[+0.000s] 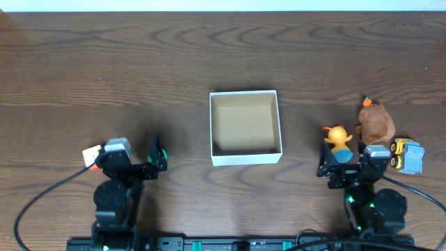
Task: Pack container
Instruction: 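Move the right gripper over the yellow-blue toy truck and lower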
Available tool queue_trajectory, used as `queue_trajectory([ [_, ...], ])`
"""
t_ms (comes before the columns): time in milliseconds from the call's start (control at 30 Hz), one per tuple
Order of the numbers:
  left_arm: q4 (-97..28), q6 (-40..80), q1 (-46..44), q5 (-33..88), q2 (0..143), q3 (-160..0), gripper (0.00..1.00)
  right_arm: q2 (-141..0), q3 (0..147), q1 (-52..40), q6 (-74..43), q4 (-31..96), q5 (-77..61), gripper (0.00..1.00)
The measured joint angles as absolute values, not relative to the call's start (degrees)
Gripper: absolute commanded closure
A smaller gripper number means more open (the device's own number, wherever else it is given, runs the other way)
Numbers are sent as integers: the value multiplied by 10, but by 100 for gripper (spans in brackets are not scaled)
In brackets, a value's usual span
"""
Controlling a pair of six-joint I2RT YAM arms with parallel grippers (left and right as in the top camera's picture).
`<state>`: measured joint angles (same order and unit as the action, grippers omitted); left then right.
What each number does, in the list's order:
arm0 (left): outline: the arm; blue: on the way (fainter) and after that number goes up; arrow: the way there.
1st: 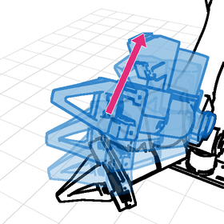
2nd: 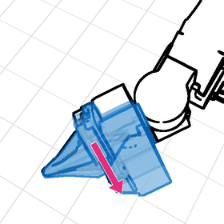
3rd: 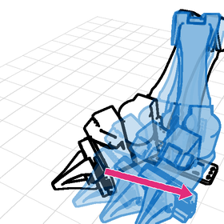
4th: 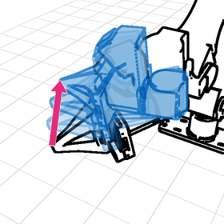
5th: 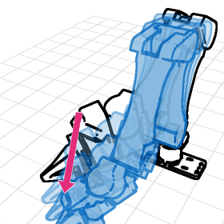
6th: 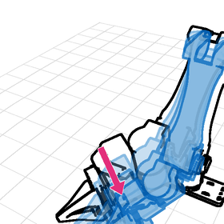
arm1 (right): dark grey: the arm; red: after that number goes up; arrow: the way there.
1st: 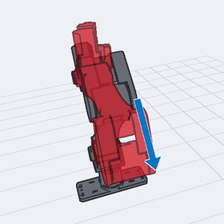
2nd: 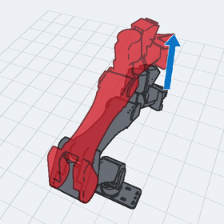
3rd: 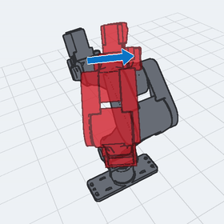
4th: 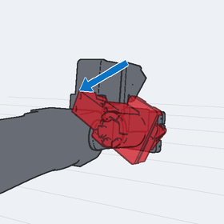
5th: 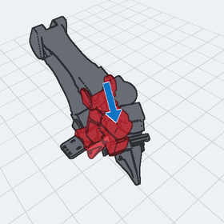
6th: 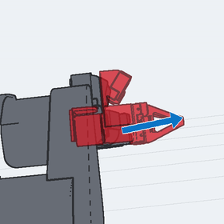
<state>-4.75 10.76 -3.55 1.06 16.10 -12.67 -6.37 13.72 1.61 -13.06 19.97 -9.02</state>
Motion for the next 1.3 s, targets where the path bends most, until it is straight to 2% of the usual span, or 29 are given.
queue_trajectory([
  [167,-98,108,-36,11,290,-232,2,-128,230,16,-133,299,-80,1],
  [433,-175,110,-36,36,443,-348,2,-329,384,17,-133,466,-70,1],
  [700,-186,110,-36,48,466,-360,2,-578,591,45,-86,625,-63,1],
  [867,-190,110,-36,50,466,-360,2,-646,671,52,-62,652,-9,1],
  [1067,-191,110,-36,52,466,-360,2,-695,691,138,-39,666,46,1],
  [1300,-191,110,-36,53,466,-360,2,-767,692,268,59,677,43,1],
])
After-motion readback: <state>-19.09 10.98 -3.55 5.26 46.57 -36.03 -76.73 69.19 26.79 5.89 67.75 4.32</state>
